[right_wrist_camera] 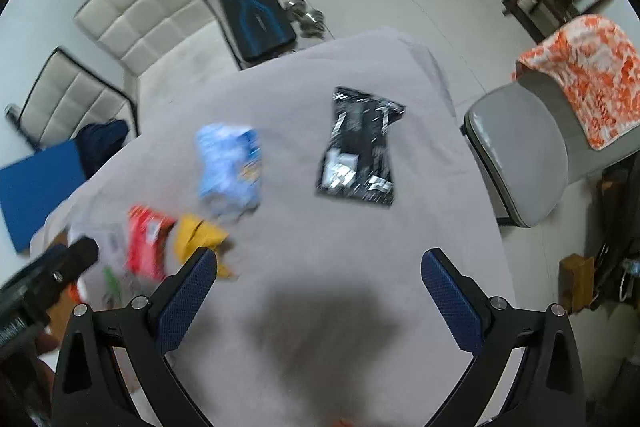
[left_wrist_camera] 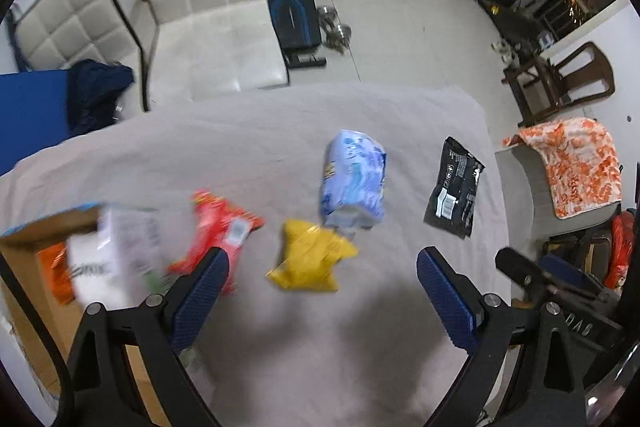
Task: Organize snacks
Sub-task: 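Grasp the blue-white packet with the left tool while the right tool grasps the black packet, then carry the blue-white and black packets into the box with both tools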
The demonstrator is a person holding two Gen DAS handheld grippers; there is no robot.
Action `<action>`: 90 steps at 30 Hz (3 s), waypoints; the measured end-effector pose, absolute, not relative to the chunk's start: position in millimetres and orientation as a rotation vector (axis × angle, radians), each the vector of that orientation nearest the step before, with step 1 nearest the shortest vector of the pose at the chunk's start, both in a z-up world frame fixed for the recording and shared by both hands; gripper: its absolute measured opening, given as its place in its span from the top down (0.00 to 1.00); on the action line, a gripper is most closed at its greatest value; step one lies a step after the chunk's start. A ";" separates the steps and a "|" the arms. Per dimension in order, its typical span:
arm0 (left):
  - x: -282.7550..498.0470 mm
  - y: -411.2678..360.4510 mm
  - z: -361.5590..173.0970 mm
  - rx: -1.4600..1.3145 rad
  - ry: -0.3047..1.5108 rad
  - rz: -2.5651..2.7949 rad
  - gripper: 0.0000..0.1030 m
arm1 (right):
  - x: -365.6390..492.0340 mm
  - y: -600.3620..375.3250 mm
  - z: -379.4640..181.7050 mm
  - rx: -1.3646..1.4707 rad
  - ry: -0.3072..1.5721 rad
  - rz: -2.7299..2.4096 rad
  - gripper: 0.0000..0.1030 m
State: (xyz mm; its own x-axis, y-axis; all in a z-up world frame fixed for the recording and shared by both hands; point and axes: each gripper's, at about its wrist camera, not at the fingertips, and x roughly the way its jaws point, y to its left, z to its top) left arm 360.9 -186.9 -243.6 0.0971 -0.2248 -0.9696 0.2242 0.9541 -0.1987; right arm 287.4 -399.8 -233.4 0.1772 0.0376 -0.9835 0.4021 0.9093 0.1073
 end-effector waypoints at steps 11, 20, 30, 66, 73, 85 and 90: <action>418.9 -261.3 -334.6 0.065 1.612 -0.366 0.07 | 375.7 -471.7 -355.6 0.510 1.558 -0.309 0.03; 421.4 -279.5 -381.9 0.134 1.692 -0.345 0.25 | 395.3 -475.2 -407.1 0.523 1.651 -0.332 0.22; 412.7 -275.2 -378.7 0.136 1.642 -0.314 0.59 | 400.8 -471.4 -417.3 0.450 1.673 -0.372 0.39; 280.5 -121.5 -215.0 -0.053 1.346 -0.320 0.63 | 261.0 -316.0 -241.1 0.258 1.434 -0.076 0.50; 264.6 -49.1 -171.2 -0.111 1.274 -0.298 0.63 | 249.0 -239.8 -197.6 0.223 1.385 0.019 0.50; 239.0 126.8 -178.8 -0.198 1.286 -0.074 0.63 | 226.2 -77.0 -194.5 0.153 1.418 0.220 0.50; 242.7 171.6 -210.7 -0.196 1.339 -0.007 0.63 | 226.4 -18.8 -217.1 0.118 1.445 0.260 0.50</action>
